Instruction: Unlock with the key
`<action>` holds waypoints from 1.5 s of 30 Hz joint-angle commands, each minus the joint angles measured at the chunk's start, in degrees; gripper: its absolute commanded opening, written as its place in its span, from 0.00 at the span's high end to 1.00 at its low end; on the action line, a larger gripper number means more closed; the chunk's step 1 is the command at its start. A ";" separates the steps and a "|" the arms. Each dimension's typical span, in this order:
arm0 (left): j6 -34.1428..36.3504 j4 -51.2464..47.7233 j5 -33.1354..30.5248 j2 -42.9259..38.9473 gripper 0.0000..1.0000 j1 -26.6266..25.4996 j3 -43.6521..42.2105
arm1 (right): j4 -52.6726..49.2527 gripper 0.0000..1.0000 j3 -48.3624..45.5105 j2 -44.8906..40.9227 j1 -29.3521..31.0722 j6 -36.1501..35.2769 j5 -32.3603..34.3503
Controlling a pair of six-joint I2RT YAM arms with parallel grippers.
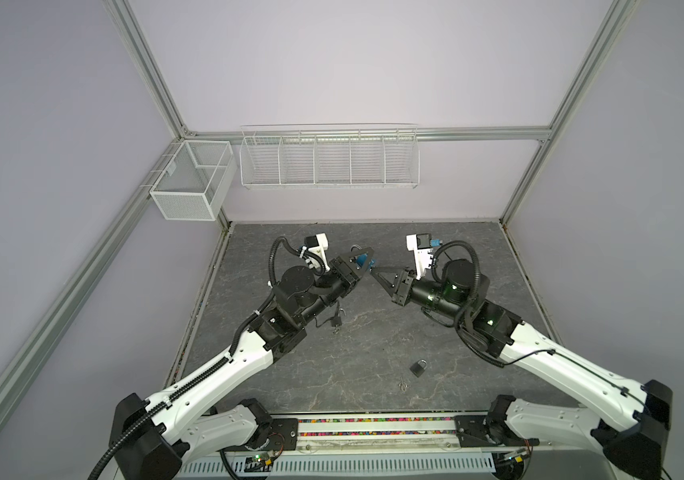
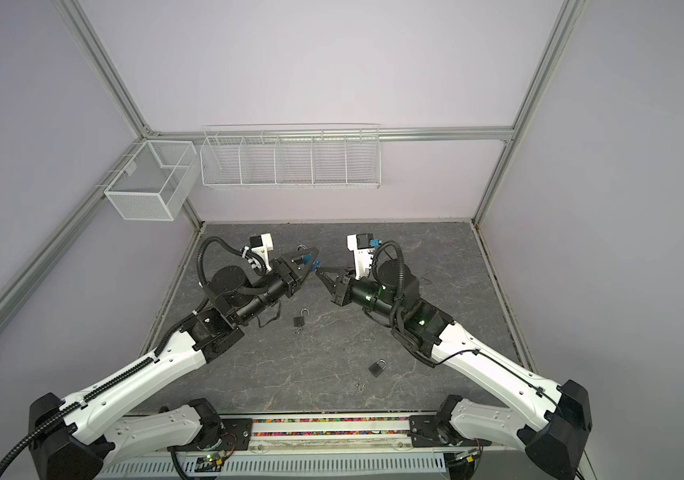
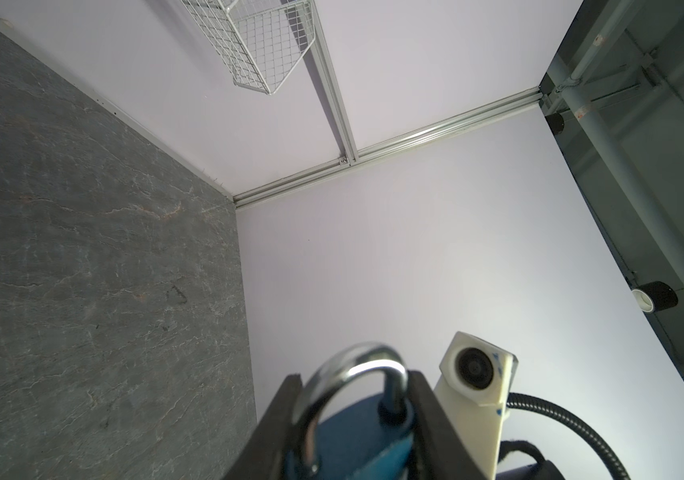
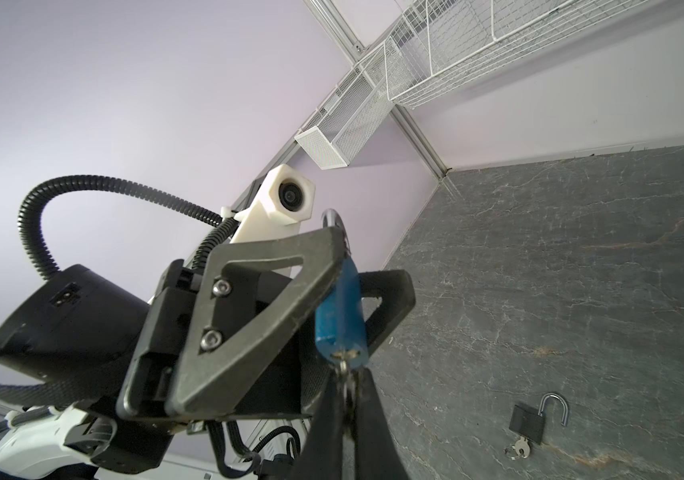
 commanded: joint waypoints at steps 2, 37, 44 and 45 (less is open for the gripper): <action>2.31 -4.11 0.31 0.60 1.00 0.12 0.14 | -0.05 0.94 4.48 -2.80 2.08 -7.40 2.84; -0.96 -14.56 -3.52 3.88 0.46 0.07 6.30 | -14.38 0.93 10.94 6.70 11.90 -53.01 33.31; -5.54 -8.79 -4.70 3.88 0.48 0.07 2.98 | -13.74 0.94 10.51 6.70 11.99 -50.72 32.45; -6.45 -7.94 -4.73 3.90 0.48 0.05 2.42 | -13.89 0.93 10.66 6.76 12.00 -49.73 32.02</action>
